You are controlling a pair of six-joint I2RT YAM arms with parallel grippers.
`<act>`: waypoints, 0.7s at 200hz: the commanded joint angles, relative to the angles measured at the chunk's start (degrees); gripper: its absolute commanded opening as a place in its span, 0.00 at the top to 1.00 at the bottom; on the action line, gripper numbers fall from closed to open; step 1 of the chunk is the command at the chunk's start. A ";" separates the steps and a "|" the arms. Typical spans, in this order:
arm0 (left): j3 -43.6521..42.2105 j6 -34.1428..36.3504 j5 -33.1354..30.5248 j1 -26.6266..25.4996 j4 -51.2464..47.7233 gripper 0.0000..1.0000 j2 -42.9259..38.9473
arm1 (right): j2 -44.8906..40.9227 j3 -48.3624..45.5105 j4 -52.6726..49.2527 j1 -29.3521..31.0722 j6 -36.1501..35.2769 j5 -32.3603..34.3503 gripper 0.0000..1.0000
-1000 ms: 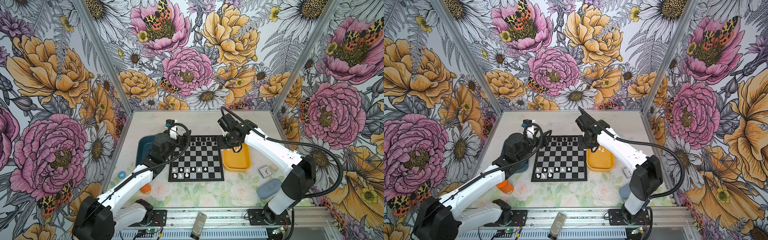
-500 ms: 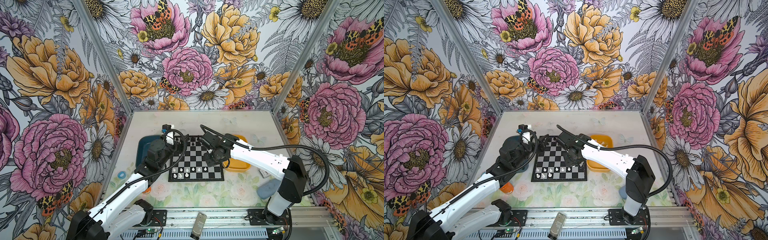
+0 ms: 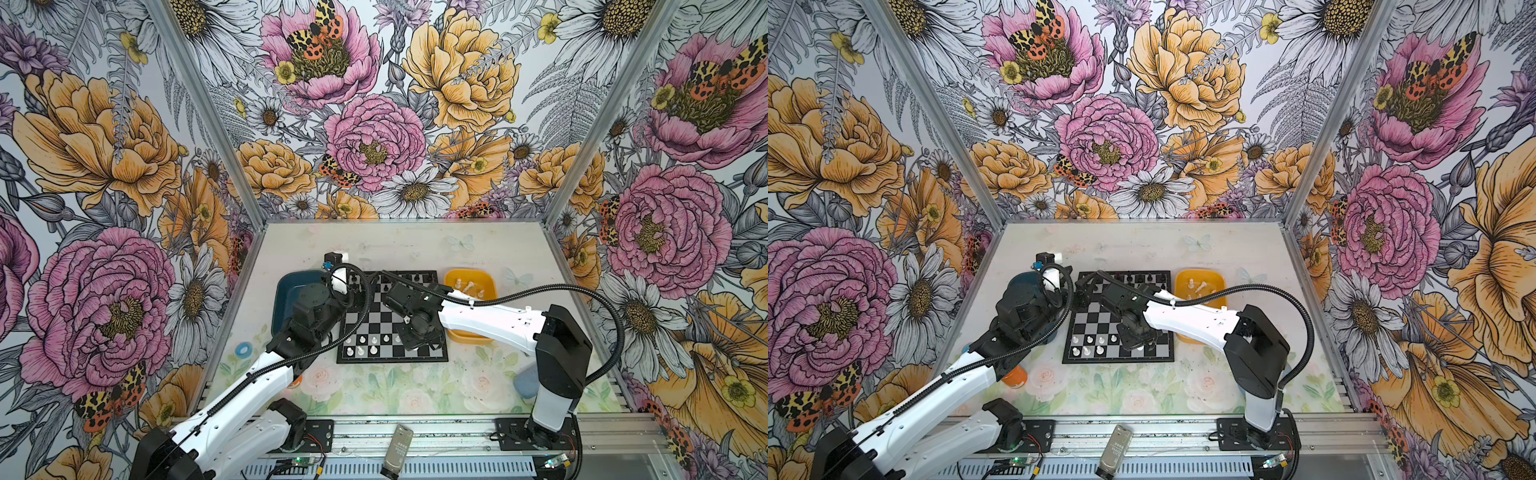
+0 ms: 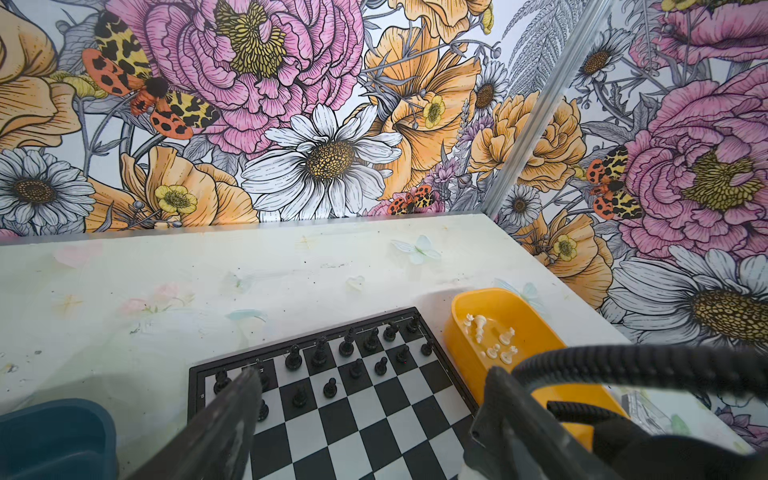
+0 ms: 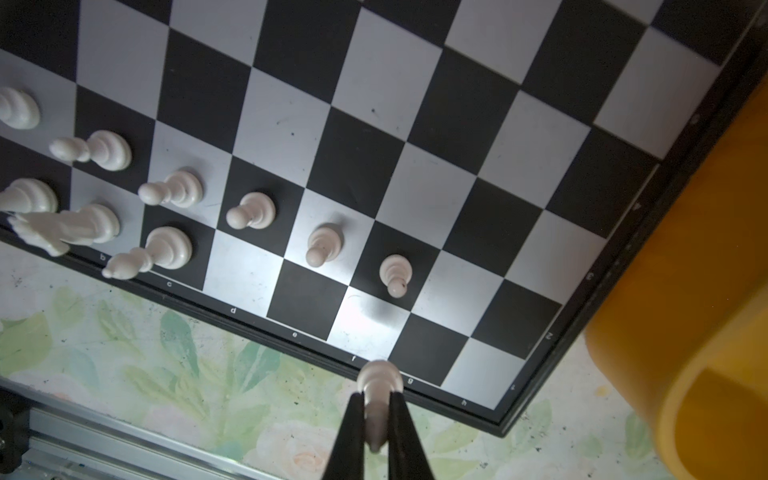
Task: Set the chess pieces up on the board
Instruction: 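Carry the white pawn with the right gripper over the board's nearest row, then lower the white pawn beside the other white pawns and open the right gripper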
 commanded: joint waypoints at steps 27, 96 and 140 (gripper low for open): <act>-1.19 -0.66 -1.75 -0.73 -0.31 0.15 -1.36 | 1.73 -0.61 2.29 1.14 0.94 0.20 1.00; -1.35 -0.49 -2.01 -0.85 -0.23 0.15 -1.62 | 2.18 -3.37 5.61 1.49 2.57 0.69 1.00; -1.37 -0.49 -1.94 -0.96 -0.17 0.15 -1.76 | 2.05 -4.54 7.79 1.49 3.44 1.53 1.00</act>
